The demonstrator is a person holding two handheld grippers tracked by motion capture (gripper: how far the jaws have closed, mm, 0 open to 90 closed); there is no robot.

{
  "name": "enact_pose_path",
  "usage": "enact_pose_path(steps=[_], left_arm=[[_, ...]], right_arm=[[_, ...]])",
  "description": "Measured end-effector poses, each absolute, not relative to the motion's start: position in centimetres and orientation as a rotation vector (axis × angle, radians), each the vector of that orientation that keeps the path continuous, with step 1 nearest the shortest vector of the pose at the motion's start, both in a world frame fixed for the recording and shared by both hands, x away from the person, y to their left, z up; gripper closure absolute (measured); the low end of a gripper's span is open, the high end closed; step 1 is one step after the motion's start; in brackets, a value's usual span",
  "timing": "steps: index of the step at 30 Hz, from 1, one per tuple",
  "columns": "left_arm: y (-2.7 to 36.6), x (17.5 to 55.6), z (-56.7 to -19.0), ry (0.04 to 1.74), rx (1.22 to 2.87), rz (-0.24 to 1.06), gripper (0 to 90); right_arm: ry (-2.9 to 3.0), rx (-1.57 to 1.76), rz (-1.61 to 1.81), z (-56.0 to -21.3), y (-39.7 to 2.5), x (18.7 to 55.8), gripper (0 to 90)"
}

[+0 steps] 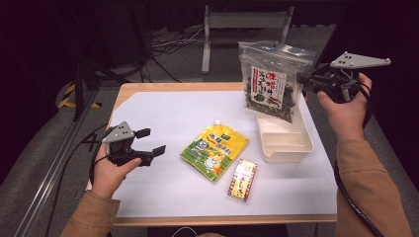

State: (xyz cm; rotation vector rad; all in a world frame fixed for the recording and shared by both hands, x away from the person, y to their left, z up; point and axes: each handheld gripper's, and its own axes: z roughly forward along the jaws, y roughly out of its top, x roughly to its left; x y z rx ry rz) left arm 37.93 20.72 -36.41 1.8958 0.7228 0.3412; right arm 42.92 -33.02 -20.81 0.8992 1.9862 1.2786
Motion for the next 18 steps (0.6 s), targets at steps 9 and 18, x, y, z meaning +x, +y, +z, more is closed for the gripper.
enact_pose_path(steps=[9,18], left_arm=[[20.1,38.4,-36.8,0.721,1.914,0.326,15.1],[20.0,38.5,-36.9,0.725,1.92,0.325,15.2]], right_arm=[[1.968,0.929,1.247,-21.8,-34.3,43.0,90.0],[1.934,0.971,1.244,-22.2,-35.5,43.1,90.0]])
